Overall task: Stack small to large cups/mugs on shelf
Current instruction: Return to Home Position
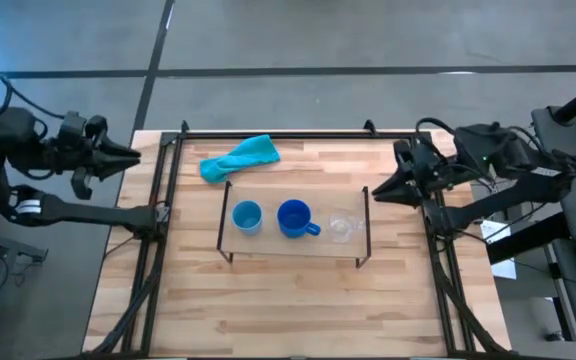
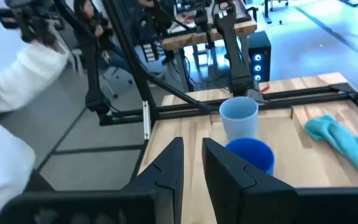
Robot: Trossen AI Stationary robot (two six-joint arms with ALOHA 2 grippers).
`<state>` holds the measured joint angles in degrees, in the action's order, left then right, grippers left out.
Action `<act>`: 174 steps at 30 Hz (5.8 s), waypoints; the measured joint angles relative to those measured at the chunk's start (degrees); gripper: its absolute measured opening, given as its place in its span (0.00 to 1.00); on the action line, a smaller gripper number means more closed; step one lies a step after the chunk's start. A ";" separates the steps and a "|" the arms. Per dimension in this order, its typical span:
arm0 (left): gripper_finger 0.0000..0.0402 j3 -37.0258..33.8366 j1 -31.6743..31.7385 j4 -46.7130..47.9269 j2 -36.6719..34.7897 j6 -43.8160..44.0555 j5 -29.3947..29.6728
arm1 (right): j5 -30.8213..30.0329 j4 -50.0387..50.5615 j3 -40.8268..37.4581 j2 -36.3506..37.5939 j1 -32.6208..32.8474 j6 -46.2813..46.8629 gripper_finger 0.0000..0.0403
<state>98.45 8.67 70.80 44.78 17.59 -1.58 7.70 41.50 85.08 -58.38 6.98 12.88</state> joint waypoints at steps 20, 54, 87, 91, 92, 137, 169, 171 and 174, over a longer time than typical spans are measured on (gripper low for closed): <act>0.16 -28.62 0.00 -12.91 -26.84 7.60 1.81 | -0.21 -27.99 -42.83 29.81 -0.04 8.35 0.13; 0.16 -56.50 0.00 -32.57 -42.74 7.99 0.13 | -0.32 -61.86 -83.67 49.20 -0.04 17.16 0.13; 0.16 -94.41 0.00 -82.53 -43.08 12.06 -13.16 | -0.23 -63.02 -84.54 49.70 -0.04 16.03 0.13; 0.16 -97.68 -0.01 -86.93 -43.08 12.26 -13.18 | -0.23 -62.96 -84.54 49.70 -0.04 16.05 0.13; 0.16 -97.94 -0.02 -87.61 -43.08 12.28 -13.21 | -0.24 -62.93 -84.54 49.67 -0.04 16.05 0.13; 0.16 -98.18 -0.02 -87.88 -42.58 12.00 -16.17 | -6.88 -57.55 -84.47 47.73 -0.02 16.71 0.13; 0.16 -98.20 -0.02 -87.88 -42.56 12.02 -16.19 | -6.85 -57.55 -84.47 47.73 -0.02 16.70 0.13; 0.16 -98.20 -0.02 -87.88 -42.58 12.02 -16.20 | -6.85 -57.55 -84.47 47.73 -0.02 16.70 0.13; 0.16 -98.20 -0.02 -87.86 -42.56 12.02 -16.19 | -6.85 -57.55 -84.50 47.73 -0.02 16.70 0.13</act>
<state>0.25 8.64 -17.07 2.22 29.61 -17.77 0.84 -16.05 0.58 -10.66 6.96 29.58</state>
